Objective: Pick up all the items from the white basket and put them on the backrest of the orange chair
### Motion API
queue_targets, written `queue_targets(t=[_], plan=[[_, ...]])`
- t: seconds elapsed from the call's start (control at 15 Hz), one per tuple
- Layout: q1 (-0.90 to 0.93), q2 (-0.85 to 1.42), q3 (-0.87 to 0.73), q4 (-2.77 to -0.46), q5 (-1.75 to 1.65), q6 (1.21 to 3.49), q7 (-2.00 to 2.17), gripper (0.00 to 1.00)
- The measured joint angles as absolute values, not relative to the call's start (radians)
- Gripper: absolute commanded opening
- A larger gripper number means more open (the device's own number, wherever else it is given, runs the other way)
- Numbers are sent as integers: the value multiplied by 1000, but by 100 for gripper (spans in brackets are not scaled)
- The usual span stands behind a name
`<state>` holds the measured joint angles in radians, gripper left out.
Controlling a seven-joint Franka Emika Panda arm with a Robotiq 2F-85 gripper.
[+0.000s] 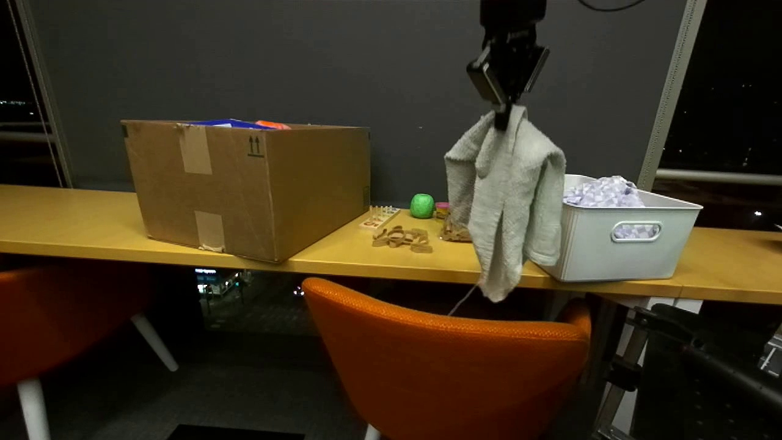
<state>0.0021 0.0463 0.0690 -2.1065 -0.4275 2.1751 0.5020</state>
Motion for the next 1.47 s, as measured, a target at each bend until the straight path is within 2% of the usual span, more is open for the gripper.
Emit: queue_targets(t=[0.47,0.53,0.67,1.13,1.27,1.47], plan=[[114,167,113,-2130,-316,2262,413,1],[126,172,122,-2130,-275,2276,382,25],[142,178,131,-2128,-213,2285,333,36],[126,175,97,-2128,-147,2291,289,87],[106,143,55,-2130,-193,2286,288,99],[44,55,-19,-2145,-272,2274,292,100]])
